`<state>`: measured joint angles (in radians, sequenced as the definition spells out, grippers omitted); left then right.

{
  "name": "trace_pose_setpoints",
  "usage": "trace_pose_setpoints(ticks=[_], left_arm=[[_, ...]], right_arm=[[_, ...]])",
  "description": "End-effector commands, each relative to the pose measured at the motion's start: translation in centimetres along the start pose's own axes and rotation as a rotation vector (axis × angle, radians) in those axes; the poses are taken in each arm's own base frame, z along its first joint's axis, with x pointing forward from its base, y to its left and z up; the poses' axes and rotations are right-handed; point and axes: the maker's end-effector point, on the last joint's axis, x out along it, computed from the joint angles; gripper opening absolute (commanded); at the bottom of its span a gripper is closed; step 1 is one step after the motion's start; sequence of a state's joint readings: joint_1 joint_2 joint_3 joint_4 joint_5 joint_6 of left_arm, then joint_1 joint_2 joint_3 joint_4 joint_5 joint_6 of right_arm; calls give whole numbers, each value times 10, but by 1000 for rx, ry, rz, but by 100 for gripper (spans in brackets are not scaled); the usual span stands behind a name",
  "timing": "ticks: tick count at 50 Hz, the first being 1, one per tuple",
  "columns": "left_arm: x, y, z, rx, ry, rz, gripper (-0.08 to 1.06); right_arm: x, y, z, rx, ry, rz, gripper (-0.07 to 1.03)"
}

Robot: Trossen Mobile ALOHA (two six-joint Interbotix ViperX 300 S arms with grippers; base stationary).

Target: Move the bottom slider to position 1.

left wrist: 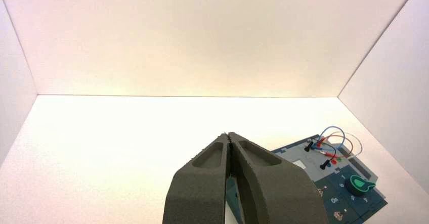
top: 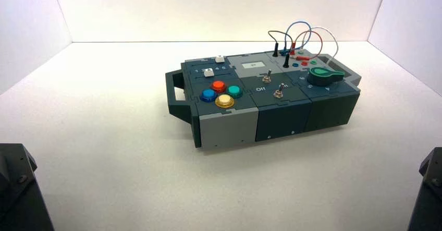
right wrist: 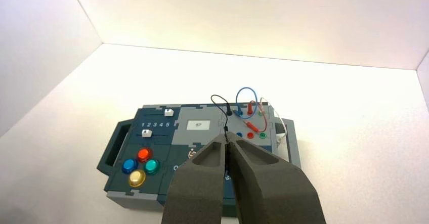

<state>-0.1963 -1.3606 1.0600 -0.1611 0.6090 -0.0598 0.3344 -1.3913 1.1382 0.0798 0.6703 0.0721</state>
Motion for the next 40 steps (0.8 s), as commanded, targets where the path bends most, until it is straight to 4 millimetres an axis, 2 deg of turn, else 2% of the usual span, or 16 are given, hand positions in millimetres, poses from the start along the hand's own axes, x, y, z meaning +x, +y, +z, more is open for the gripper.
trace_pose_setpoints(ticks=[1,18,26,34,40], left_arm=[[-3,-2,12,6,-32,-4,-3],[1,-1,9,7,-31,0,-3],[11,1,4,10,14,9,-3],[37,6,-5,0,115,29,-3],[63,7,-17,-9,221,38,-3]], right_arm=[[-2,2,10,2,-15,5,-3],[-2,2,9,3,-10,5,-3],[-1,2,8,6,-9,4,-2],[1,2,6,11,2,4,-3],[3,1,5,10,15,2,-3]])
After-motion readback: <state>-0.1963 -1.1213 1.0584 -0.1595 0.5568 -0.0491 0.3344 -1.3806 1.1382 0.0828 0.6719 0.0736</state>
